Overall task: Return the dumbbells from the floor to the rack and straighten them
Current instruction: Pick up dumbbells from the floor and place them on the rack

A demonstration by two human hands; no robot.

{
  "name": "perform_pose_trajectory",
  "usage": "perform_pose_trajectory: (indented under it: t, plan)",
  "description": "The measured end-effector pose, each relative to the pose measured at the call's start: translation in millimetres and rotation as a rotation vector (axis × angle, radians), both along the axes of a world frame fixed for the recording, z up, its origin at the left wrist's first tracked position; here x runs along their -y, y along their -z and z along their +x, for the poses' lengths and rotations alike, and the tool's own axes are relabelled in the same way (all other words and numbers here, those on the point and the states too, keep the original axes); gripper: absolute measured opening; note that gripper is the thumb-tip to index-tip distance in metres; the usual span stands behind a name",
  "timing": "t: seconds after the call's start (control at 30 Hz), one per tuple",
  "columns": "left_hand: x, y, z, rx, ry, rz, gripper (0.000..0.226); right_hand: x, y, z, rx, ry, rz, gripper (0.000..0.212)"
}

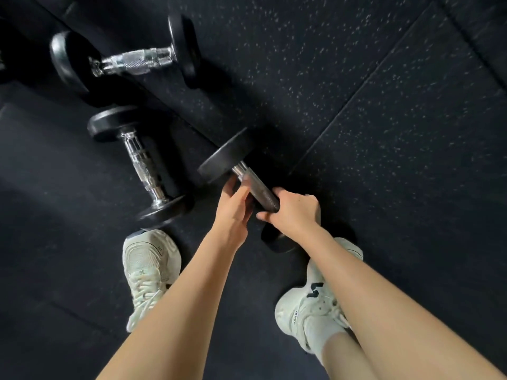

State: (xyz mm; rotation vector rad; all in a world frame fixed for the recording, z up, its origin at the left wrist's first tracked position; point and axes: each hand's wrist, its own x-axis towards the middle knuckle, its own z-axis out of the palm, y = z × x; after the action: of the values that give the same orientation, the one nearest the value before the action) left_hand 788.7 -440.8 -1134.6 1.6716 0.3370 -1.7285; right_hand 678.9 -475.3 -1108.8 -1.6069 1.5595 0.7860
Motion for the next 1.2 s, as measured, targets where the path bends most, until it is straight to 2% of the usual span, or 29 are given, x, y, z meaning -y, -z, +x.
perform_pose_trajectory:
  t: [0.13,0.27,0.43,0.57,0.77,0.87,1.07,1.2]
  plan:
    - [11,1,-7,-0.012,-0.106,-0.024,0.043,-1,-1,2,-0.027,-0.003,0.008,0.035]
    - [20,-7,-11,0.058,-0.142,0.098,0.037,-1,-3,6,-0.025,0.074,0.028,0.024]
    - [10,-33,-12,0.111,-0.094,0.186,0.041,-14,-25,9,-0.109,-0.021,0.092,0.027]
    - [-7,-82,-17,0.135,-0.082,0.249,0.039,-28,-80,4,-0.100,-0.006,0.167,0.031]
    - [-22,-205,-32,0.160,-0.033,0.270,0.026,-46,-206,-13,-0.040,0.061,0.199,0.030]
    - [-16,-283,-42,0.176,-0.002,0.262,0.029,-47,-285,-26,-0.005,0.101,0.187,0.030]
    - [11,-461,-70,0.217,0.080,0.147,0.030,-33,-459,-59,0.051,0.223,0.091,0.033]
    - [33,-572,-96,0.225,0.126,0.043,0.016,-20,-561,-87,0.112,0.308,-0.015,0.031]
